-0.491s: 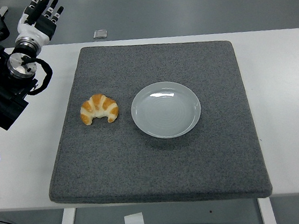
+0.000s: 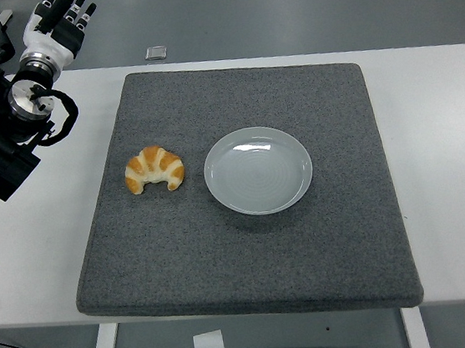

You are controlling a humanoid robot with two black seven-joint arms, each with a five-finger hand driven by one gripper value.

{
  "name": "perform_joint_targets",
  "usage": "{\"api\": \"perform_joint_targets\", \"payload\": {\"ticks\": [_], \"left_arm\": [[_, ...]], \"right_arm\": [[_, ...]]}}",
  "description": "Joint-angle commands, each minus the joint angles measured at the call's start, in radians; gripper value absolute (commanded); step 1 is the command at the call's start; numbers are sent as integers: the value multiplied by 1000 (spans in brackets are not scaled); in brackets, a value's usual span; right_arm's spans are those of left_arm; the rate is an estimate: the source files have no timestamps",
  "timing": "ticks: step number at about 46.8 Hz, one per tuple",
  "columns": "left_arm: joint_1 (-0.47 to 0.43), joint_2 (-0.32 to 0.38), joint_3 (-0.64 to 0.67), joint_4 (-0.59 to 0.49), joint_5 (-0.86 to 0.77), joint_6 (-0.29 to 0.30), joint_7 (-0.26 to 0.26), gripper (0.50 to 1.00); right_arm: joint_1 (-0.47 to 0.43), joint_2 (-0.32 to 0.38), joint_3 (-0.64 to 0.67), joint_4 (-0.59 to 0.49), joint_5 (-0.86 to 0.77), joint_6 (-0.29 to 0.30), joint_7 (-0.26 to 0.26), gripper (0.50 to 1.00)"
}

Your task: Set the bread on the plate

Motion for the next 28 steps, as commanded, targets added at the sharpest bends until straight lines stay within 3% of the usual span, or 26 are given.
{"api": "perform_joint_targets", "payload": {"ticks": [1, 7, 20, 28], "left_arm": [[-6, 3, 45, 0, 97, -3, 3, 1000], [-31, 21, 139, -49, 278, -18, 6, 1000], [-72, 178, 191, -270, 787, -12, -35, 1000], [-118, 245, 244, -348, 910, -14, -34, 1000]], "right_arm": [[0, 0, 0, 0, 0, 0, 0, 932], [0, 0, 0, 0, 0, 0, 0, 932], [0, 0, 0, 0, 0, 0, 0, 932], [0, 0, 0, 0, 0, 0, 0, 932]]}}
